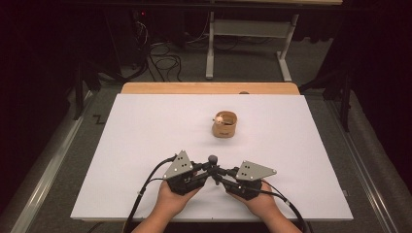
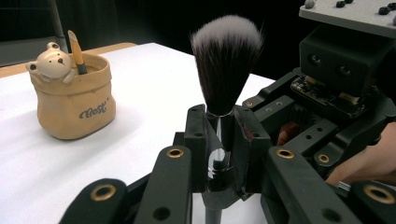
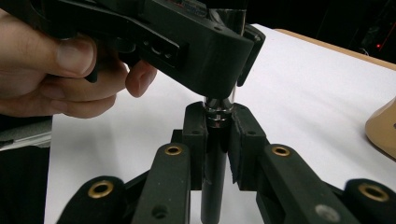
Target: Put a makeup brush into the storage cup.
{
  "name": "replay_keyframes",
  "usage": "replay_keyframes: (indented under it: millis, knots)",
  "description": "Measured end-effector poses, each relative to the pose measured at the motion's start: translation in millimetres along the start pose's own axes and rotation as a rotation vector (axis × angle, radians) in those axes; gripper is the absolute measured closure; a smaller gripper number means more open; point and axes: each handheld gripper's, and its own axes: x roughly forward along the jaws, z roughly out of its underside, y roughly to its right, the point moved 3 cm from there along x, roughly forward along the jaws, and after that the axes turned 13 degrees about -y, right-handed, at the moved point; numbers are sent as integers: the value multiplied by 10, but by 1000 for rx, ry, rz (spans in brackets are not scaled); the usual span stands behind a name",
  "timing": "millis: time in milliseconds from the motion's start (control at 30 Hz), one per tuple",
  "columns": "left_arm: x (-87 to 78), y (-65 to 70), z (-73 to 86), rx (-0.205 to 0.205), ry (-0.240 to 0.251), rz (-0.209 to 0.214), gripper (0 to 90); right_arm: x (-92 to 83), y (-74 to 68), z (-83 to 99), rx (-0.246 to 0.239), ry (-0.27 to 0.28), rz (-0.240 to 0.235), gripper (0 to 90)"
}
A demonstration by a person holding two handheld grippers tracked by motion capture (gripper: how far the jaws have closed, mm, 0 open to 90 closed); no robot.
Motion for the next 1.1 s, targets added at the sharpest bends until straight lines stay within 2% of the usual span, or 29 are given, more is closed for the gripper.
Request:
replay_keyframes:
  millis: [100,333,500,667,800,1100]
  knots:
    - [10,-10,3,-6,-3,2,764,0,0,0,12,0,-1,801]
    - [12,-32,3,-22,0,-10,516,-9,14,3,23,0,8,802]
    - [-10,-49,22,-26,5,-22,412,-21,29,7,43,5,19,802]
    - [-30,-78,55,-39,2,-36,359,-42,54,11,44,11,32,802]
    - [-58,-110,80,-46,1,-59,319,-76,81,19,52,11,45,801]
    - [-207,-263,173,-78,-4,-153,216,-178,164,55,74,30,79,801]
